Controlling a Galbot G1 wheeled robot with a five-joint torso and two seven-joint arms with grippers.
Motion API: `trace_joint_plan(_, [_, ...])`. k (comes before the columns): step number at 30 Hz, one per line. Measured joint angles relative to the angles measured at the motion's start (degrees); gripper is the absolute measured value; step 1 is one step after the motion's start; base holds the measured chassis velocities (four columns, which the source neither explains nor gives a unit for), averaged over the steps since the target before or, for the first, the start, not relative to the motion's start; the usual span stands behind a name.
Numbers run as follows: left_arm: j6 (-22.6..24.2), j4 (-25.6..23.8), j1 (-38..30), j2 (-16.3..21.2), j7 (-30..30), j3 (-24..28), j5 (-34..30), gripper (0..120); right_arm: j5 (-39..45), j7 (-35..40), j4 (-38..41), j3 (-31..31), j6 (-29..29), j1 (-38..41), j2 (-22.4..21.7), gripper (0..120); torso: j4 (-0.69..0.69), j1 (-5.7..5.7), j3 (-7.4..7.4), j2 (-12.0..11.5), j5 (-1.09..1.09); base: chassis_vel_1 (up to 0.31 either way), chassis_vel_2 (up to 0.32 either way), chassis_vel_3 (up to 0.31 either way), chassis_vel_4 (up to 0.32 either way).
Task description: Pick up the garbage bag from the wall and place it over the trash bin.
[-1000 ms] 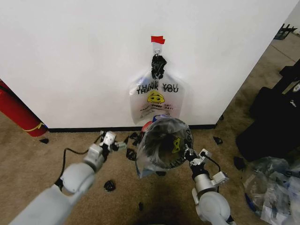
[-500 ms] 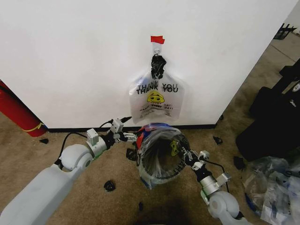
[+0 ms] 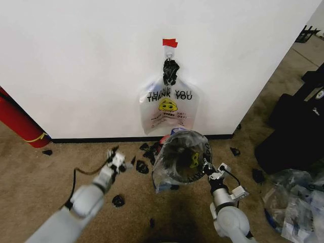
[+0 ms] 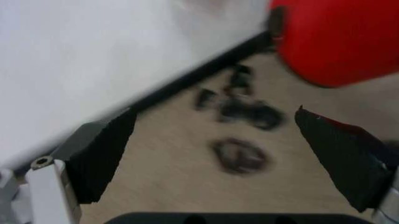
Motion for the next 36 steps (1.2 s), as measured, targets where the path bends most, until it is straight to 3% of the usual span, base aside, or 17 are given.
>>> trace_joint_plan(2, [3.3, -3.2, 1.5, 0.1, 0.2, -0.2, -6.8, 100, 0.1, 1.1, 0.8, 0.2, -0.1, -0.2, 0.4, 0, -0.01, 0.0, 0.0, 0.0, 0.01, 0.0, 0.0, 0.0, 0.0])
trace_joint_plan(3, [7.3, -6.1, 2.1, 0.0, 0.4, -0.6, -13.6, 100, 0.3, 2.0, 1.6, 0.4, -0.1, -0.4, 0.6, 0, -0.03, 0.0, 0.0, 0.0, 0.02, 0.0, 0.0, 0.0, 0.0])
trace_joint_plan(8, [12.1, -8.4, 2.4, -1.2, 0.9, -1.0, -19.1, 100, 0.9, 2.7, 3.2, 0.7, -0.3, -0.9, 0.6, 0, -0.03, 0.0, 0.0, 0.0, 0.01, 0.0, 0.0, 0.0, 0.0])
trace_joint_plan(15, [13.0, -5.3, 1.4, -4.8, 1.3, 0.5, -17.3, 100, 1.7, 4.1, 6.3, 0.7, -0.8, -2.3, 0.6, 0, -0.03, 0.0, 0.0, 0.0, 0.0, 0.0, 0.0, 0.0, 0.0])
trace_joint_plan(18, [10.8, -1.0, -0.7, -5.9, 2.0, 1.5, -13.3, 100, 3.4, 7.4, 9.6, 0.5, -2.8, -3.2, 1.0, 0, -0.03, 0.0, 0.01, 0.0, -0.01, 0.0, 0.0, 0.0, 0.0])
trace_joint_plan(25, [7.9, 2.2, -3.1, -6.3, 3.9, 1.1, -11.9, 100, 5.9, 12.7, 14.1, -0.9, -8.5, -4.3, 0.4, 0, -0.02, 0.0, 0.01, 0.0, 0.0, 0.0, 0.0, 0.0, 0.0])
trace_joint_plan(33, [5.8, 1.4, -2.0, -7.2, 6.0, 1.0, -10.3, 100, 6.2, 13.8, 14.2, -1.3, -9.5, -4.1, 1.0, 0, -0.03, 0.0, 0.0, 0.0, 0.0, 0.0, 0.0, 0.0, 0.0])
trace_joint_plan(36, [4.8, 0.6, 0.0, -7.0, 6.0, 0.9, -6.6, 100, 6.7, 14.0, 12.4, -0.8, -9.4, -3.1, 1.9, 0, -0.02, 0.0, 0.0, 0.0, -0.01, 0.0, 0.0, 0.0, 0.0])
